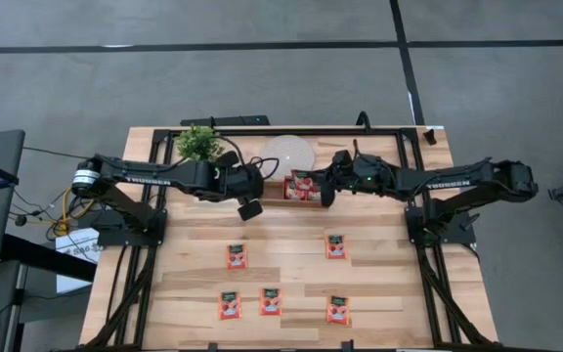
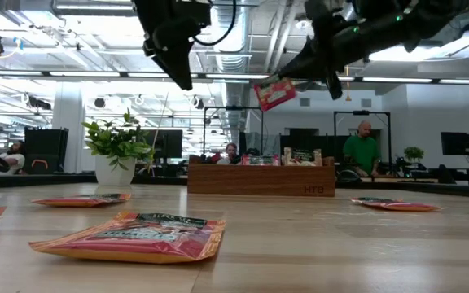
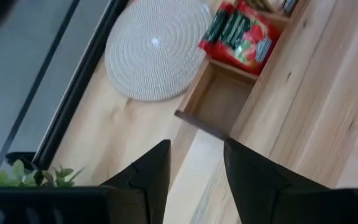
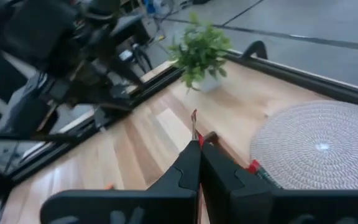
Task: Pick & Place Tea
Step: Put the red tea bag into the middle section of the wooden organizer
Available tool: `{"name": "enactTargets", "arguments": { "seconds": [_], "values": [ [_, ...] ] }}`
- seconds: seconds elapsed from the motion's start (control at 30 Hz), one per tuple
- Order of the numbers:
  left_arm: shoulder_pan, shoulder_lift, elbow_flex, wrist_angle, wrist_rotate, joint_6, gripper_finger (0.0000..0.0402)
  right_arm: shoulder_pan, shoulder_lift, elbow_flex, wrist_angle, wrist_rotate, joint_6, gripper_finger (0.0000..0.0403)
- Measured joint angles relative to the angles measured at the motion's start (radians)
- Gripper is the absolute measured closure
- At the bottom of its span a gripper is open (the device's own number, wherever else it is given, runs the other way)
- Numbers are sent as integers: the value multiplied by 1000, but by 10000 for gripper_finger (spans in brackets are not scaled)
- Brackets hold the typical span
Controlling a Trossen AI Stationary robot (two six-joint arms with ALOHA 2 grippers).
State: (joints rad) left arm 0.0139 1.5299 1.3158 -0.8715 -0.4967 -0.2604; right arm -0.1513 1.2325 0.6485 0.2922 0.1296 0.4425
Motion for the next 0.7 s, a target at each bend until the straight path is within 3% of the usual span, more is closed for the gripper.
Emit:
{"name": "enactTargets", "arguments": {
  "seconds": [0.23, 0.43, 0.7],
  "values": [
    [-5, -81, -168, 65, 44, -71, 259, 16, 182, -3, 150, 24, -3, 403],
    [-36, -246, -322, 107, 54, -178, 259, 0, 286, -3, 206, 99, -31, 403],
    [-42, -455, -434, 126, 58, -260, 259, -13, 407, -2, 335, 109, -19, 403]
  ]
}}
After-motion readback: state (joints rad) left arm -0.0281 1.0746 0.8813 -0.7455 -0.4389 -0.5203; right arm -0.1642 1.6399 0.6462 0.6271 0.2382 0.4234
